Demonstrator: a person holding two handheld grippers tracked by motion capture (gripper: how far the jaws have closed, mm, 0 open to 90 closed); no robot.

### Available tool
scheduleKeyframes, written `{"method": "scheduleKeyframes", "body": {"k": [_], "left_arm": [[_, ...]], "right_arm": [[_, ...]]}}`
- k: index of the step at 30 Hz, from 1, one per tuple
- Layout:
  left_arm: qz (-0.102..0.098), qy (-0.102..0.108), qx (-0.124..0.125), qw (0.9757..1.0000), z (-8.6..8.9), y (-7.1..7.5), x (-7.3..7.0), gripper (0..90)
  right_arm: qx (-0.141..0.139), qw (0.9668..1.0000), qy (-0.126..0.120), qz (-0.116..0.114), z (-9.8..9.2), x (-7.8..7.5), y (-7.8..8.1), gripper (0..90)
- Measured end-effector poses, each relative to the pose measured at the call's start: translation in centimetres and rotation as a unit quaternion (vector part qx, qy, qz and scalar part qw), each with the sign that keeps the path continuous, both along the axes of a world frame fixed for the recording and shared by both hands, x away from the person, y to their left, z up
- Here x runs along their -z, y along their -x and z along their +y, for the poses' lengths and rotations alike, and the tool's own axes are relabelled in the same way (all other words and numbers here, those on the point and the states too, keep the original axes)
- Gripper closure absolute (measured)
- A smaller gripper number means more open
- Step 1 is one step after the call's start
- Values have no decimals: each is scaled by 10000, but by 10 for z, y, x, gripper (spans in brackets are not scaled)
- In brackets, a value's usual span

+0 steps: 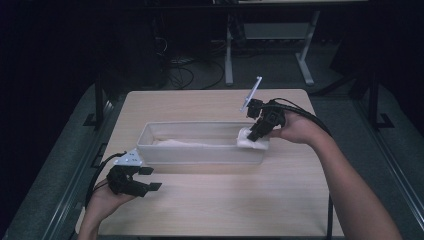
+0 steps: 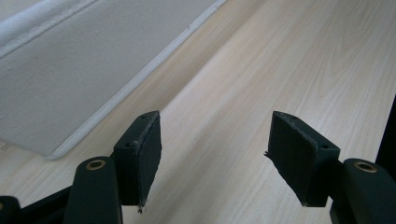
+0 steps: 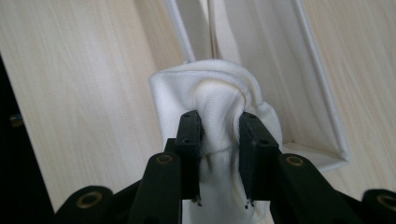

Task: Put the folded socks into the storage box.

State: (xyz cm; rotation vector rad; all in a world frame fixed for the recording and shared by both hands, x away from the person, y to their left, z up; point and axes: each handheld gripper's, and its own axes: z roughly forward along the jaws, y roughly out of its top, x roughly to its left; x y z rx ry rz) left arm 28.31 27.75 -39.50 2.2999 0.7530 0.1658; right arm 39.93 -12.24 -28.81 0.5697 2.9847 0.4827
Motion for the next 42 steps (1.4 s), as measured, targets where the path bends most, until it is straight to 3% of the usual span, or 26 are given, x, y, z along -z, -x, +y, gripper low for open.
{"method": "scheduleKeyframes", "body": {"k": [42], "left_arm": [[10,58,-132,9999,6,2,0,353]], "right_arm": [[242,9996,-46,125,-3,28,-45,707]]}}
